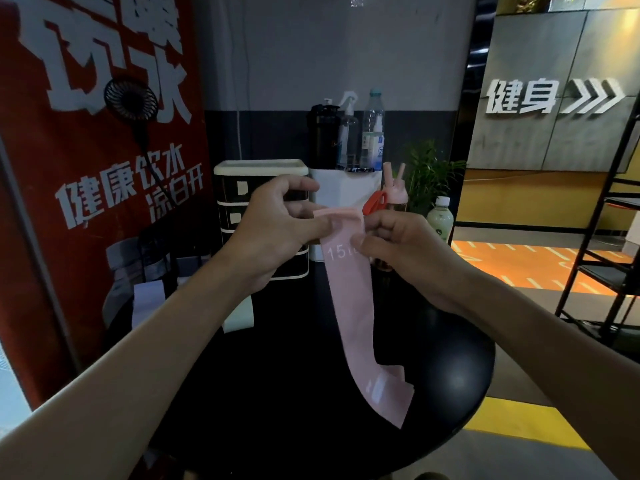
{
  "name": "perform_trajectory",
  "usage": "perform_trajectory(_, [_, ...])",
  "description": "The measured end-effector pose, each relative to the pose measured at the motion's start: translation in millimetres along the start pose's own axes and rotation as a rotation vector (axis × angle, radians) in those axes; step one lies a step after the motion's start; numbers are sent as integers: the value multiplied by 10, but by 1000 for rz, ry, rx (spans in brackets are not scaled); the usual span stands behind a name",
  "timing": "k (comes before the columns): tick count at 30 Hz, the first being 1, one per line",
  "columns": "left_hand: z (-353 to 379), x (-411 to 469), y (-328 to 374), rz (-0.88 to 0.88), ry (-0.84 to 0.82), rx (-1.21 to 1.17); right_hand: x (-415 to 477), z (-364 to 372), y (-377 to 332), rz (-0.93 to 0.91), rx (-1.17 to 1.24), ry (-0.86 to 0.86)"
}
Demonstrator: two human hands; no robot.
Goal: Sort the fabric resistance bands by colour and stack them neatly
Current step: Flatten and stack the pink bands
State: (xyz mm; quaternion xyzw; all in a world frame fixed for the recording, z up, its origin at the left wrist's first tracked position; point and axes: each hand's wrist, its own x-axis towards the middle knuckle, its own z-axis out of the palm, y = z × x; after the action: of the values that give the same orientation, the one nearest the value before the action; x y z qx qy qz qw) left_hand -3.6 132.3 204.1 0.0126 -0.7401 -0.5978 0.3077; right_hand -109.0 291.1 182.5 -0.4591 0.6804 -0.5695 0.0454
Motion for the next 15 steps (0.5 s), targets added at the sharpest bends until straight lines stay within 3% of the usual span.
perform_trajectory(6, [50,73,33,32,45,13,125,-22,-125,-16,-24,98])
perform_trajectory(9, [92,-24,-125,-29,94,130,178,-10,-145,-14,-45,117])
perform_trajectory(15, [248,-317,-540,-276,-101,-78,280,-52,-260,79,16,142])
